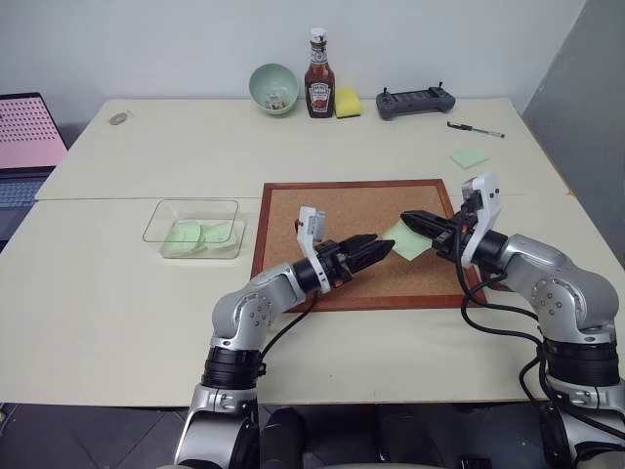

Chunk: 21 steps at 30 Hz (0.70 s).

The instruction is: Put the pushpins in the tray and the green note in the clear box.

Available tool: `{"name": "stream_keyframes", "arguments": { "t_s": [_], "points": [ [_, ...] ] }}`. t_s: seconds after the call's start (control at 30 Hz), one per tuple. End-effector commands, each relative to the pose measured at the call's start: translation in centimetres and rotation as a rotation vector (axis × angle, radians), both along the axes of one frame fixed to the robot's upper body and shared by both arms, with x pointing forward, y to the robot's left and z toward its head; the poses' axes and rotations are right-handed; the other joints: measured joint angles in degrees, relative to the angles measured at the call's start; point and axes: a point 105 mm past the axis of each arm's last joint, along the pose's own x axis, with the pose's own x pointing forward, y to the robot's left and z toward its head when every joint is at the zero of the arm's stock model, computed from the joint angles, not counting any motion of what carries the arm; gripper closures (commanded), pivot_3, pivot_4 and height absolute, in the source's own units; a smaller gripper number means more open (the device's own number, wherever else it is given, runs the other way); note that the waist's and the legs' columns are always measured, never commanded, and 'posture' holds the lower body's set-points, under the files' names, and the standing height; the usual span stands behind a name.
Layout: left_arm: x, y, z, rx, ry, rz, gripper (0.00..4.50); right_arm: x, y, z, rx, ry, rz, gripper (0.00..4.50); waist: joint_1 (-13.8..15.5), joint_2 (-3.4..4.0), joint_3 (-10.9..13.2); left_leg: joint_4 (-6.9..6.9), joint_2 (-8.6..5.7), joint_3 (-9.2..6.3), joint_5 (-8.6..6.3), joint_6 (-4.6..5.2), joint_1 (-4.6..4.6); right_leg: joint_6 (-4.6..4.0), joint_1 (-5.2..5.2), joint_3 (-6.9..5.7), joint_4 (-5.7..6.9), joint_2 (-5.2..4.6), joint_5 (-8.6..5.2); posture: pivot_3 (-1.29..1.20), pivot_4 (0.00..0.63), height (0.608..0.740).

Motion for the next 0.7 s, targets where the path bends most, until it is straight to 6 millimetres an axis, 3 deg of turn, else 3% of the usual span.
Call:
{"name": "stream_keyframes", "arguments": {
  "t_s": [0.03, 0.4, 0.7],
  "points": [
    [0.1, -1.1, 0.7, -0.029, -0.004, -0.036, 0.95, -0.4, 0.6, 1.4, -0.010, -0.066, 0.031, 4.50, 0.04, 0.00, 0.00, 0.00, 0.00, 0.00, 0.00, 0.00, 0.00, 0.00, 0.00, 0.00, 0.00, 0.00, 0.00, 0.00, 0.150, 0.740],
    [1.1, -3.6, 0.3, 0.005, 0.007, -0.087, 0.95, -0.4, 0.7, 1.5, -0.025, -0.072, 0.040, 4.50, 0.22, 0.00, 0.00, 0.00, 0.00, 0.02, 0.00, 0.00, 0.00, 0.00, 0.00, 0.00, -0.02, 0.00, 0.00, 0.00, 0.150, 0.740],
    [1.8, -4.0, -0.1, 0.024, -0.008, -0.078, 2.53, -0.4, 0.7, 1.5, -0.025, -0.073, 0.036, 4.50, 0.22, 0.00, 0.00, -0.01, 0.00, 0.02, 0.00, 0.00, 0.00, 0.00, 0.00, 0.01, -0.02, 0.00, 0.00, 0.00, 0.150, 0.740]
  ]
}}
